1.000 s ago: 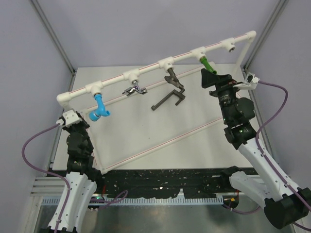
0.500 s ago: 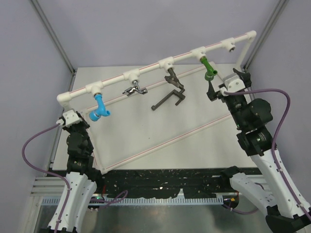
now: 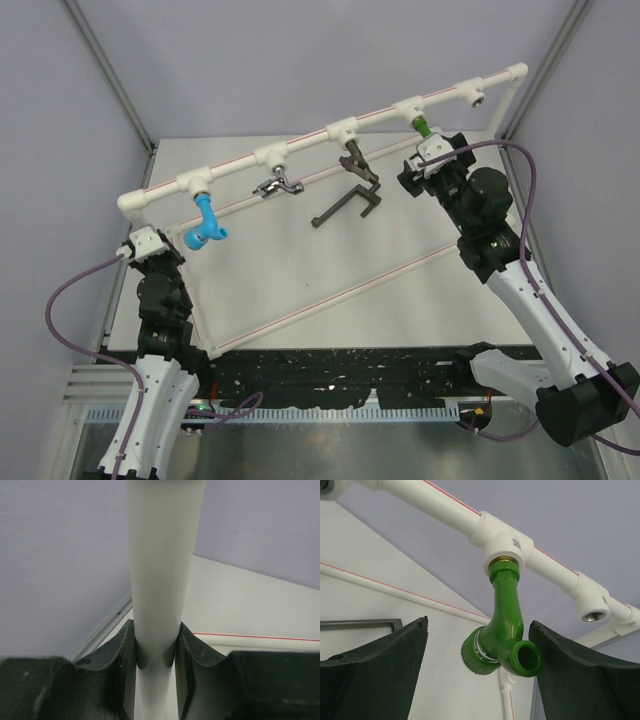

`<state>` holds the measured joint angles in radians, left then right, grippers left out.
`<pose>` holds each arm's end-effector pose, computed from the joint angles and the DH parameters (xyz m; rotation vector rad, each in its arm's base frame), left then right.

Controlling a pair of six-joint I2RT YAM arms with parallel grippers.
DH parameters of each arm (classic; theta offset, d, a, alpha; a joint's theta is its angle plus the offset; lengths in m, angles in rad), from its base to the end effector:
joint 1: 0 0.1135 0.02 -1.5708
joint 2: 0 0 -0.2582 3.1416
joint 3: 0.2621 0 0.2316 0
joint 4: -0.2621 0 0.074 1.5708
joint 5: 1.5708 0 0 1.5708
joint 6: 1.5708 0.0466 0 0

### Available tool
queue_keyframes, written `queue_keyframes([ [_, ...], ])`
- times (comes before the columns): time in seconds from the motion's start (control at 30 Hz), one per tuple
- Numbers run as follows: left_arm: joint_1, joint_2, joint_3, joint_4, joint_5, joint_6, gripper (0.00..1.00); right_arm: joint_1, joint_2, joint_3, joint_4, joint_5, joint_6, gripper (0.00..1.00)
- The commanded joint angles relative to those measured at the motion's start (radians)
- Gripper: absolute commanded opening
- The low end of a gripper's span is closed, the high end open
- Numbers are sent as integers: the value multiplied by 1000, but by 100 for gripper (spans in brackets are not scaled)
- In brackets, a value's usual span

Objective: Install the water faucets

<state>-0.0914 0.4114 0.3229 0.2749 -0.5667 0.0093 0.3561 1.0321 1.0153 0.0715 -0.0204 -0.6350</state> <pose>0.1246 0.0137 0.2778 -0.4030 1.3632 0.3238 0.2177 0.0820 0.3980 -0.7370 1.3290 -0.2078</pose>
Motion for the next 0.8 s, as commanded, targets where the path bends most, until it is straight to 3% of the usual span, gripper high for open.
queue_keyframes([
  [0.0, -24, -28, 28, 161, 100, -22, 0, -23, -4, 28, 148, 14, 275, 80],
  [0.03, -24, -28, 28, 161, 100, -22, 0, -26, -7, 20, 163, 17, 314, 77],
  [0.1, -24, -26, 28, 161, 102, -22, 0, -31, -17, 3, 189, 17, 464, 61],
  [0.13, -24, -26, 28, 161, 103, -22, 0, -31, -26, -3, 195, 17, 562, 47],
  [0.17, -25, -29, 28, 161, 103, -22, 0, -34, -29, -10, 211, 17, 604, 39],
  [0.2, -24, -28, 28, 161, 103, -22, 0, -34, -36, -14, 217, 17, 701, 22],
  [0.27, -27, -31, 28, 161, 102, -22, 0, -34, -46, -23, 240, 17, 854, 7],
  [0.4, -28, -39, 28, 162, 105, -19, 0, -48, -52, -47, 293, 91, 1246, 5],
  [0.57, -31, -43, 28, 162, 103, -19, 0, -68, -35, -104, 372, 154, 1855, 5],
  [0.63, -34, -46, 28, 164, 102, -19, 0, -68, -24, -116, 379, 169, 2013, 5],
  [0.77, -34, -45, 28, 164, 102, -19, 0, -66, -24, -122, 375, 211, 2097, 8],
])
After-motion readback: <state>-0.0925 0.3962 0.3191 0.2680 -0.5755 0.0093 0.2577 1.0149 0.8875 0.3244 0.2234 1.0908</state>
